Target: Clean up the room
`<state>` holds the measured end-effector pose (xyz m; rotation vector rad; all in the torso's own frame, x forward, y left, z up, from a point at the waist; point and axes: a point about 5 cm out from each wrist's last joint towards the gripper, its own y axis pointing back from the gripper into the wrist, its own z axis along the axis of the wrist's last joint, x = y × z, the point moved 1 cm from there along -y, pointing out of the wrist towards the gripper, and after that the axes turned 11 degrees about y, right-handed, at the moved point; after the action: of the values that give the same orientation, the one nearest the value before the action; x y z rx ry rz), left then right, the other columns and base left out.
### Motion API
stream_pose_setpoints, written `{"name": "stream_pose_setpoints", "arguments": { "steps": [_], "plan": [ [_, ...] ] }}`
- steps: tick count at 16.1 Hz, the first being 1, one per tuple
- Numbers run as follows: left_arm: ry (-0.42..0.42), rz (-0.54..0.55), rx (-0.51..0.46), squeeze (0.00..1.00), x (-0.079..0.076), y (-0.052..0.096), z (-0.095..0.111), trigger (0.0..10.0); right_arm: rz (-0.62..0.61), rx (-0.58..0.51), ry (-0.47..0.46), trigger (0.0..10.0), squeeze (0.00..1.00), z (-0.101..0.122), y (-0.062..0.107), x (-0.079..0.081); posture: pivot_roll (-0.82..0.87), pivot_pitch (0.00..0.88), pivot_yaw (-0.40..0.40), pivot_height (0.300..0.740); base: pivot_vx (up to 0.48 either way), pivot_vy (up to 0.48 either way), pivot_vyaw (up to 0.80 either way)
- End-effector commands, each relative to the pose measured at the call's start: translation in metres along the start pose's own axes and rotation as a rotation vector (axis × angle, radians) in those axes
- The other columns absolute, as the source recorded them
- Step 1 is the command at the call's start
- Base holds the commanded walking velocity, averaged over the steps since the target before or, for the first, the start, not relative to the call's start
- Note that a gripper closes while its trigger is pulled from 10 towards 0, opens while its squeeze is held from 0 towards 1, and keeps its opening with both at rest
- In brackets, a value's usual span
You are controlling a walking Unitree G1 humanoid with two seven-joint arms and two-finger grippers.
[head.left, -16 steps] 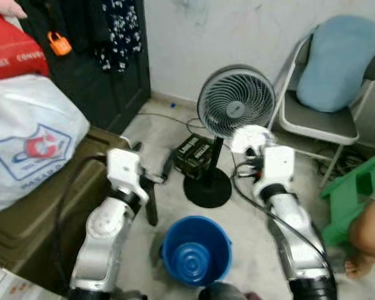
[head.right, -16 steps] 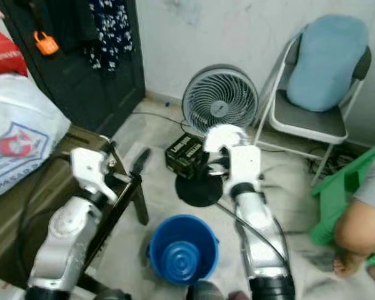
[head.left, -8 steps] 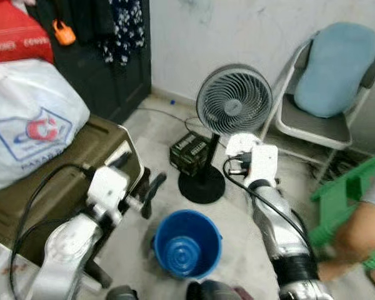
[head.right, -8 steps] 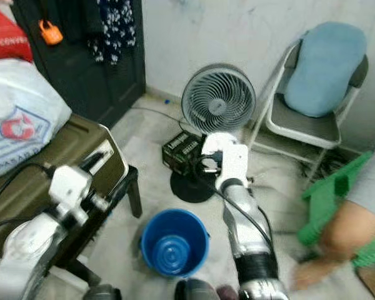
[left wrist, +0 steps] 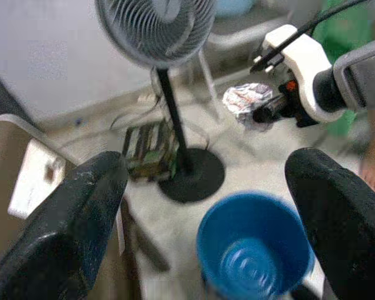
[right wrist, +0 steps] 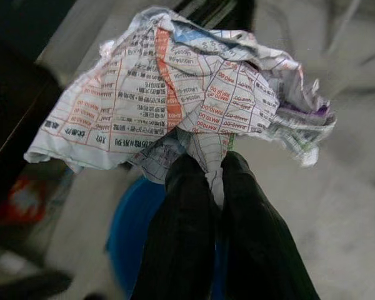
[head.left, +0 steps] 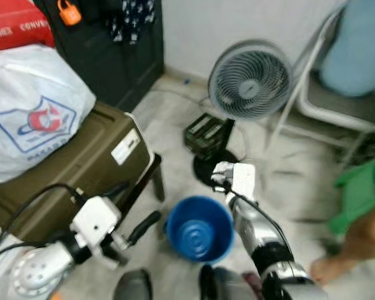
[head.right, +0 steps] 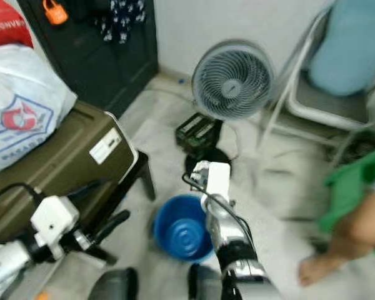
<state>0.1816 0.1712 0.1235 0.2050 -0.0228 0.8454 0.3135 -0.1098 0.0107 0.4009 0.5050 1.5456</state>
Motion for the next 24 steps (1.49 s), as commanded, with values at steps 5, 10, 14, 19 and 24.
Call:
{"name": "stream_pose_setpoints", "arguments": {
  "steps": [5,10,14,19,24],
  "plan": [
    [-0.031,-0.038,0.053,0.00,-0.002,0.021,0.010,10.0,0.019,0.117,-0.037,10.0,0.00,-0.022,-0.002,0.025,0.25,0.288,0.040,0.740,0.000,0.000,0.00],
    [-0.031,-0.040,0.060,0.00,-0.004,0.023,0.018,10.0,-0.056,0.189,-0.053,10.0,0.00,-0.034,-0.003,0.010,0.26,0.304,0.057,0.740,0.000,0.000,0.00],
    [-0.030,-0.043,0.054,0.00,-0.005,0.019,0.021,10.0,-0.123,0.214,-0.044,10.0,0.00,-0.042,-0.002,-0.003,0.26,0.306,0.057,0.740,0.000,0.000,0.00],
    [-0.016,-0.049,0.048,0.00,-0.009,0.013,0.022,10.0,-0.145,0.180,-0.061,10.0,1.00,-0.036,-0.004,-0.011,0.25,0.302,0.054,0.740,0.000,0.000,0.00],
    [-0.025,-0.027,0.048,0.00,-0.009,0.014,0.021,10.0,-0.158,0.028,-0.127,10.0,1.00,-0.001,-0.010,-0.011,0.25,0.300,0.052,0.740,0.000,0.000,0.00]
  ]
}}
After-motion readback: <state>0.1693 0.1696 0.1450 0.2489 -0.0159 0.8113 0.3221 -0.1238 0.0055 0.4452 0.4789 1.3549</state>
